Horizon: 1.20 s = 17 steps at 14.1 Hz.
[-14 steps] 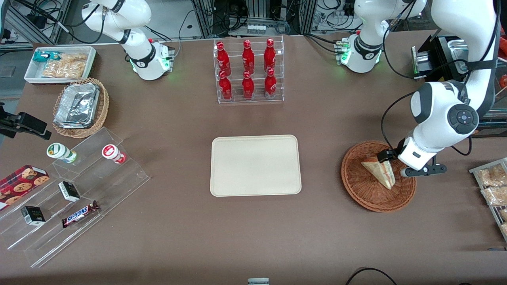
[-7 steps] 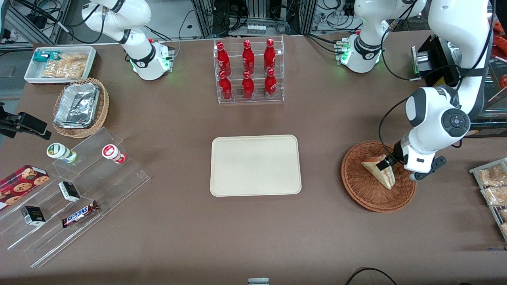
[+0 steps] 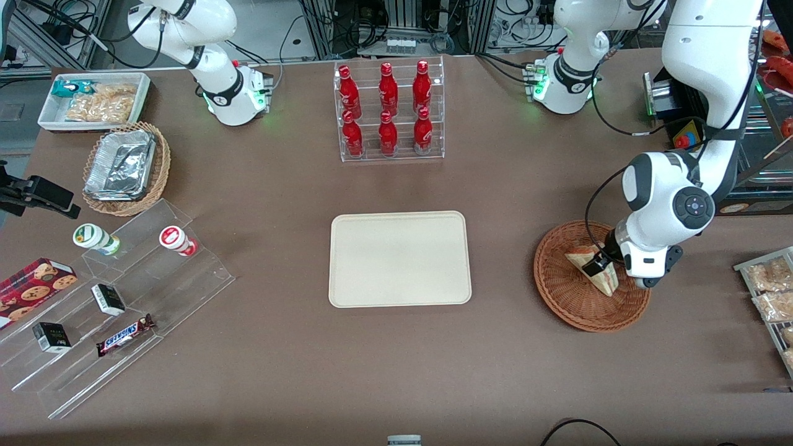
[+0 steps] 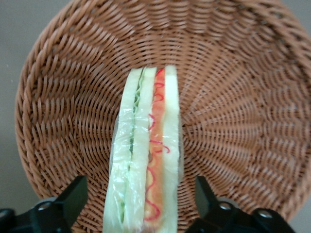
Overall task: Place sandwich from basket to tray
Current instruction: 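Lower the left gripper and close it on the wrapped sandwich, then lift the sandwich and carry it with the left gripper over the tray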
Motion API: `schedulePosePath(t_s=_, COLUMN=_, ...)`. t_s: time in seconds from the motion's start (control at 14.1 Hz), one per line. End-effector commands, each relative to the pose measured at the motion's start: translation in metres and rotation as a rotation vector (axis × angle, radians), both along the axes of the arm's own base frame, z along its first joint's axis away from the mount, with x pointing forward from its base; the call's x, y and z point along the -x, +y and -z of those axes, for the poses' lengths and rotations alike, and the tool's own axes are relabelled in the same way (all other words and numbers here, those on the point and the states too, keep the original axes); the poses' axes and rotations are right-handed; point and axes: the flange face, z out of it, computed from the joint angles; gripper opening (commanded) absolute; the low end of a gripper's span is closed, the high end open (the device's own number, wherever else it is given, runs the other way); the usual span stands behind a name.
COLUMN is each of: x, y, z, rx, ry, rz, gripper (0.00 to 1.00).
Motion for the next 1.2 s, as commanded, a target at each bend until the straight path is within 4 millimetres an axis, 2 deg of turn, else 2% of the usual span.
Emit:
schedulePosePath(t_s=0.0, x=-0.002, y=0.000, z=0.002, rx=0.007, ry=0.002, rz=-0.034, gripper=0.13)
schedulePosePath(t_s=0.07, x=-0.004, y=-0.001, z=0.000, rx=0.006, ry=-0.001, rz=-0.030, gripper=0.07)
schedulePosePath(t_s=0.21, x=-0.008, y=-0.002, z=-0.012, rx=0.005, ry=0.015, rz=-0.002, gripper=0.04)
schedulePosePath(t_s=0.42, x=-0.030, y=-0.013, z=-0.051, rx=0.012, ry=0.041, rz=0.213, gripper=0.04)
schedulePosePath(t_s=0.49, x=-0.033, y=-0.031, z=-0.062, rx=0.021, ry=0.051, rz=0.330, gripper=0.05)
schedulePosePath(t_s=0.64, x=-0.043, y=-0.057, z=-0.083, rx=0.021, ry=0.028, rz=0.396, gripper=0.06)
schedulePosePath(t_s=0.99, x=-0.076, y=-0.166, z=-0.096, rx=0.043, ry=0.155, rz=0.542, gripper=0.05)
schedulePosePath(t_s=1.13, x=-0.075, y=-0.200, z=-0.097, rx=0.043, ry=0.165, rz=0.586, gripper=0.05)
